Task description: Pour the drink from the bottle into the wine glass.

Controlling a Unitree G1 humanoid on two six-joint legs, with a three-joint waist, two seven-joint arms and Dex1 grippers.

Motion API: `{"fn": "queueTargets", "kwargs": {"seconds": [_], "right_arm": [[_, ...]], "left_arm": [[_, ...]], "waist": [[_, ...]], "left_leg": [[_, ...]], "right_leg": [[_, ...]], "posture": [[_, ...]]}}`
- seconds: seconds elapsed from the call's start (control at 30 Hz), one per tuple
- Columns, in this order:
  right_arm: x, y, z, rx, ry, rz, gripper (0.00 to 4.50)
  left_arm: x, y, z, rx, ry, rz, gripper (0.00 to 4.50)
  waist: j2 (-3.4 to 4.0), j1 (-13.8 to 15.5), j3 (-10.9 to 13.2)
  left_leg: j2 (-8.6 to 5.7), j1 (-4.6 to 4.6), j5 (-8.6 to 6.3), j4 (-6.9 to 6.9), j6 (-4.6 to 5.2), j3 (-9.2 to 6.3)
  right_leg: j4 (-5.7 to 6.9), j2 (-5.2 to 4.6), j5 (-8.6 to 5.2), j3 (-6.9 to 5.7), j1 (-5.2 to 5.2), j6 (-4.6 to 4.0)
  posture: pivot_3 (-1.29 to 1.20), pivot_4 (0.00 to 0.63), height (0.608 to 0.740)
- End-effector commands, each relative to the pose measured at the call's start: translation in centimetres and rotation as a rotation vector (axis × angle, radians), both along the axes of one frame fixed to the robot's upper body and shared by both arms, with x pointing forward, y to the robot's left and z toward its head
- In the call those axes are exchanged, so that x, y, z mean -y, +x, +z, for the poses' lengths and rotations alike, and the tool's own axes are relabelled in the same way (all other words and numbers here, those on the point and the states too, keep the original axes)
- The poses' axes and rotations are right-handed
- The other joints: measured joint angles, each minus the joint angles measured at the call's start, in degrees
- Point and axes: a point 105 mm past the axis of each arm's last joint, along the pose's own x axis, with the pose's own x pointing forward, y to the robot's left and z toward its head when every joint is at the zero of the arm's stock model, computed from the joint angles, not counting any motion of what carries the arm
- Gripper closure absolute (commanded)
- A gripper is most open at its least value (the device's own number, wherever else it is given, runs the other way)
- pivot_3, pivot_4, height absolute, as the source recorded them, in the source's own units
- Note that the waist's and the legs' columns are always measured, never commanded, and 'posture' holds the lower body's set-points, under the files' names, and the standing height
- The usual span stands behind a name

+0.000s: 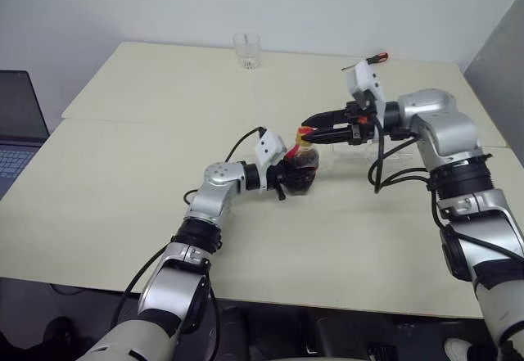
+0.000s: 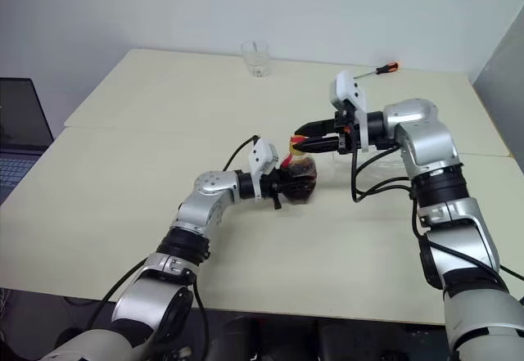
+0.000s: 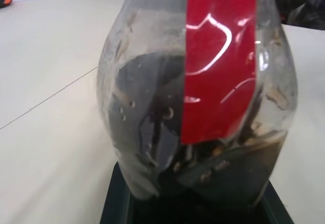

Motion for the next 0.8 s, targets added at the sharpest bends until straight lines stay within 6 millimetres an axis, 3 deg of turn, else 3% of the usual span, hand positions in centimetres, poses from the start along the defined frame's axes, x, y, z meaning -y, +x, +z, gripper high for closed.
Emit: {"fn": "queueTargets", "kwargs": {"seconds": [0.03, 0.27, 0.3, 0.6, 0.8], "right_arm": [[-1.0, -2.2, 2.3, 0.034, 0.065, 0.019, 2.58], [-0.9, -5.3, 4.2, 0.042, 0.161, -0.047, 0.14], [-0.5, -5.3, 4.5, 0.056, 0.179, -0.092, 0.01], [2.2, -6.7, 5.3, 0.123, 0.286, -0.483, 0.00], [1.5, -7.5, 4.3, 0.105, 0.323, -0.851, 0.00]], "left_arm": [[2.5, -0.8, 3.8, 0.128, -0.052, -0.101, 3.73], [3.2, -0.7, 3.9, 0.133, -0.062, -0.128, 3.73], [3.4, -0.7, 3.9, 0.133, -0.063, -0.134, 3.73], [4.5, -0.7, 3.9, 0.132, -0.069, -0.169, 3.73], [4.8, 0.0, 3.6, 0.133, -0.052, -0.145, 3.73]], "waist": [[0.00, 0.0, 0.0], [0.00, -0.4, 0.0], [0.01, -0.4, 0.0], [0.01, -0.1, 0.0], [0.02, -0.4, 0.0]], "left_leg": [[0.00, 0.00, 0.00, 0.00, 0.00, -0.01], [0.00, 0.05, 0.00, 0.02, 0.00, -0.07], [0.00, 0.07, 0.00, 0.02, 0.00, -0.08], [-0.04, 0.02, 0.00, 0.02, 0.00, -0.16], [0.01, 0.03, 0.01, -0.01, -0.01, -0.41]], "right_leg": [[0.01, 0.00, 0.00, 0.00, 0.00, 0.00], [0.14, 0.02, 0.00, 0.02, 0.00, 0.00], [0.17, 0.03, 0.00, 0.03, -0.01, 0.00], [0.16, 0.01, -0.01, 0.00, 0.00, 0.02], [0.22, 0.05, -0.05, 0.03, -0.04, 0.07]], "posture": [[0.00, 0.150, 0.740], [0.00, 0.150, 0.740], [0.00, 0.150, 0.740], [0.00, 0.150, 0.740], [0.00, 0.150, 0.740]]}}
